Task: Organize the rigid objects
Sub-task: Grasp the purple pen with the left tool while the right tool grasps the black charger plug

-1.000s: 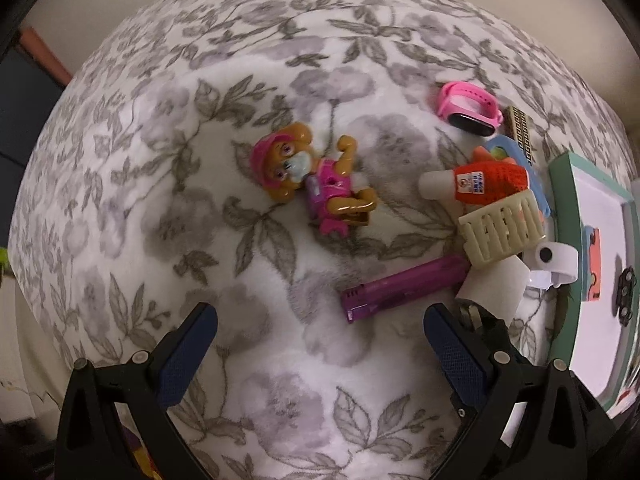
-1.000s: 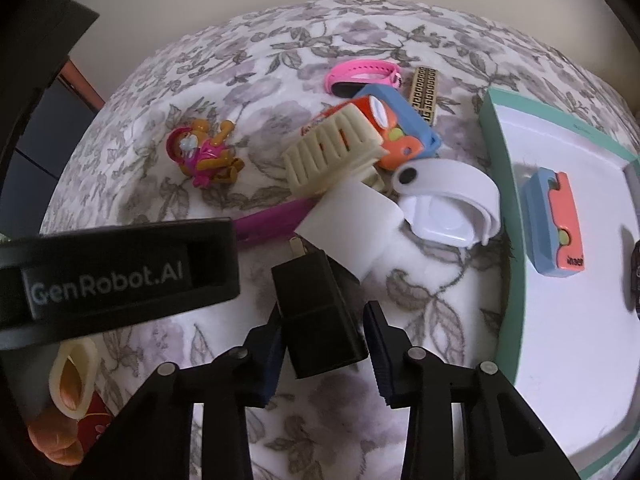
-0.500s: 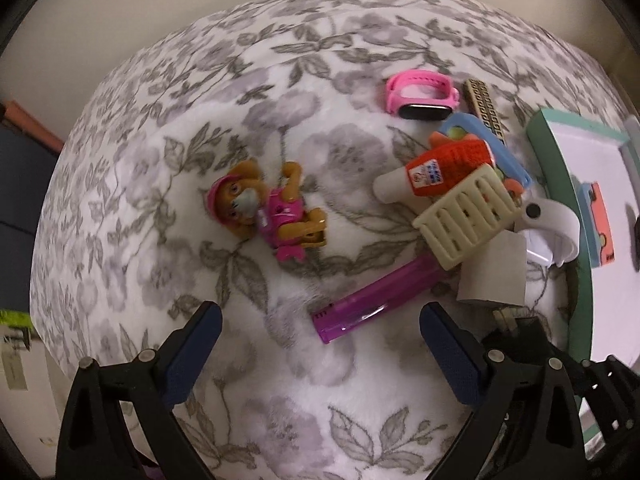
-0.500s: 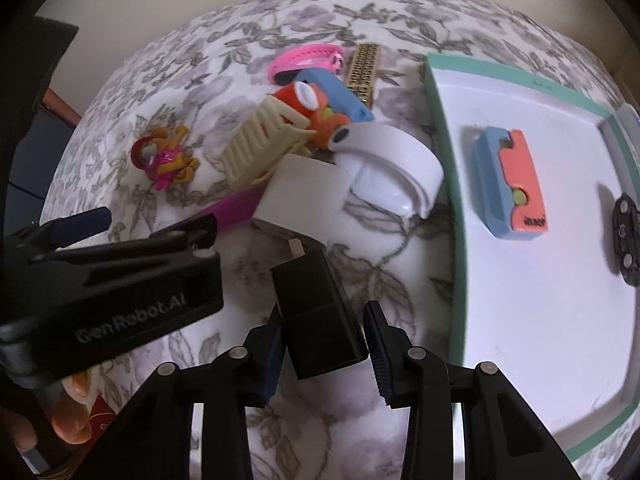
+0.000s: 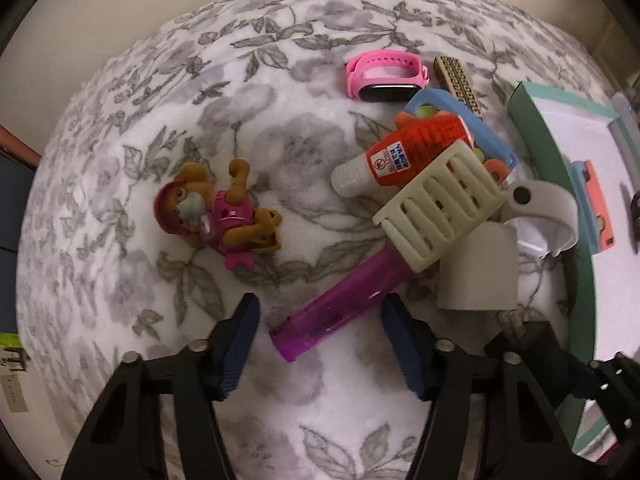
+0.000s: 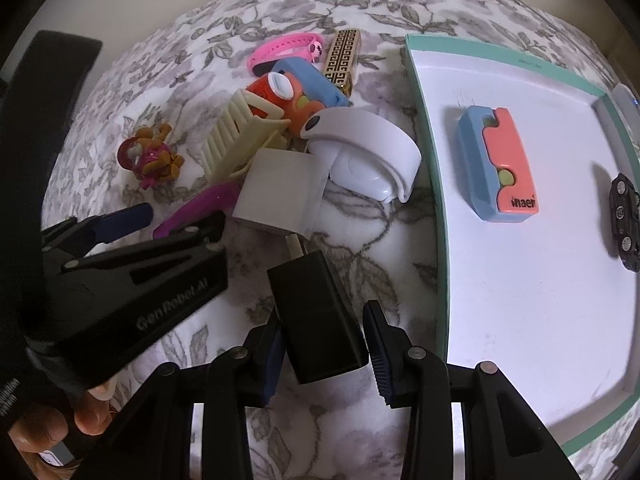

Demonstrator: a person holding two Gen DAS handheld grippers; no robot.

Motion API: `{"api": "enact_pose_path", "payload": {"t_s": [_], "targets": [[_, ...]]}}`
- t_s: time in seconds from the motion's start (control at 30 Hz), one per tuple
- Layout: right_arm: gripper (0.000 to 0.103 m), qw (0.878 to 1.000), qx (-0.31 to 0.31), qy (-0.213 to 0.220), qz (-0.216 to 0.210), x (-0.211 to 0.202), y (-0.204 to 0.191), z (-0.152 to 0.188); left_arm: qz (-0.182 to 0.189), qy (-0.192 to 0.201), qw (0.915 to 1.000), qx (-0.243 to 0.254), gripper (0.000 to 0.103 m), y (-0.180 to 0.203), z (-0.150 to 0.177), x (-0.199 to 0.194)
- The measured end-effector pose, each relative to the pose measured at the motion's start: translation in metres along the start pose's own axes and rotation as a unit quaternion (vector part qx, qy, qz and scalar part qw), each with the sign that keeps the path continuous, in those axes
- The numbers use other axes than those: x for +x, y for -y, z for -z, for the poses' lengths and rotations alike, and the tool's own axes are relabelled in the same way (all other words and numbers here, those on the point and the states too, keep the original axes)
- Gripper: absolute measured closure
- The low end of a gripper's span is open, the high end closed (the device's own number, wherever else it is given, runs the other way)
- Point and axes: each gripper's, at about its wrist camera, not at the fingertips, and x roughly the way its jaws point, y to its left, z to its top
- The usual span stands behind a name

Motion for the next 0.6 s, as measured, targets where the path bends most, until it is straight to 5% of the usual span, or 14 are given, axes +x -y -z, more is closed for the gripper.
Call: {"api": "enact_pose_path", "payload": {"t_s": [0.33,0.6], "targets": [[0.063,1.000,-0.006,0.001,0.008,0.003,-0.005,0.000,0.010,-0.002,0.9994,0.032,0.079,0.007,0.005,-0.009],[0.072,1.000,-0.010,0.008,0.018,-0.003,-0.005,-0.004,0.004,-0.025,0.9995,-0.021,0.083,-0.017,0.005,-0.010]]}}
